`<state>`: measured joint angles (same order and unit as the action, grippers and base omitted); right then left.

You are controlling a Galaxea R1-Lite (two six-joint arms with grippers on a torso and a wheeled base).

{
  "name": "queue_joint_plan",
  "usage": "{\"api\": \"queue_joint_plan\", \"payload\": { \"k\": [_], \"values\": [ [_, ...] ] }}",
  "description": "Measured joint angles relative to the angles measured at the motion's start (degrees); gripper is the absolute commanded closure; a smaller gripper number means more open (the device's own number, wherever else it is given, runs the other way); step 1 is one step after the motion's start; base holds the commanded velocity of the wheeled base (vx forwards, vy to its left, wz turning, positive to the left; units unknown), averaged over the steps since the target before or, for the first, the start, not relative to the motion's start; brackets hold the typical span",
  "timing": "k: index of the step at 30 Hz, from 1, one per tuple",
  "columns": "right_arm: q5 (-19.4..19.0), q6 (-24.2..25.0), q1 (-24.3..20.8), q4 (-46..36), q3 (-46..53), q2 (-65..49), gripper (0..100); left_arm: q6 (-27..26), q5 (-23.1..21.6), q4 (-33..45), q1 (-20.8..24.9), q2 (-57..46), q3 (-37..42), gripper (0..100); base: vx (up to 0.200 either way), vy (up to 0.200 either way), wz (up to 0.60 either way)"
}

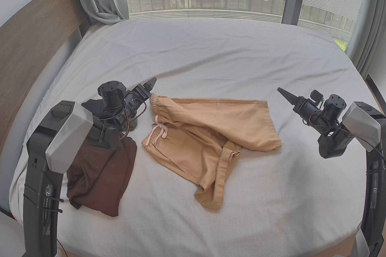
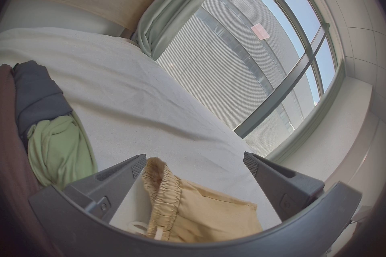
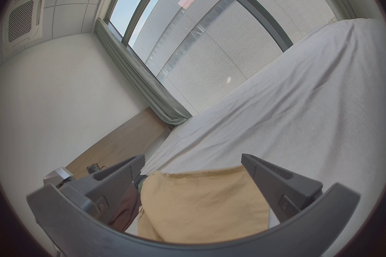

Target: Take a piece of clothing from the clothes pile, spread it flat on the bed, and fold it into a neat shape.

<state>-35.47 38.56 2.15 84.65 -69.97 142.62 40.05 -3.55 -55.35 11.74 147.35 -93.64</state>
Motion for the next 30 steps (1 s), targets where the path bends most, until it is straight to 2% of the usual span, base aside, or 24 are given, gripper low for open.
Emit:
{"api": "queue_joint_plan", "payload": {
  "k": [5, 9, 16, 22, 26, 30],
  "values": [
    [-0.02, -2.18, -1.18, 1.67, 7.19, -2.6, 0, -0.17, 0.88, -1.39, -0.11, -1.43, 4.36, 0, 0.0, 0.0, 0.0],
    [-0.02, -4.43, -3.11, 2.61, 12.79, -4.67, 0, -0.67, -0.06, -3.55, -0.06, -4.02, 12.69, 0, 0.0, 0.0, 0.0],
    [-0.02, -6.7, -7.84, 3.18, 20.31, -7.56, 0, -3.21, -4.61, -9.35, -0.26, -9.42, 30.21, 0, 0.0, 0.0, 0.0],
    [0.0, -7.63, -13.12, 3.21, 24.36, -8.67, 0, -4.9, -9.62, -18.49, -1.02, -12.87, 43.4, 0, 0.0, 0.0, 0.0],
    [0.26, -7.96, -16.55, 3.32, 25.93, -7.78, 0, -5.53, -11.56, -21.15, -1.6, -14.13, 47.88, 0, 0.0, 0.0, 0.0],
    [2.17, -9.47, -17.99, 3.54, 26.62, -5.74, 0, -6.03, -11.86, -21.61, -1.83, -14.85, 49.76, 0, 0.0, 0.0, 0.0]
  ]
}}
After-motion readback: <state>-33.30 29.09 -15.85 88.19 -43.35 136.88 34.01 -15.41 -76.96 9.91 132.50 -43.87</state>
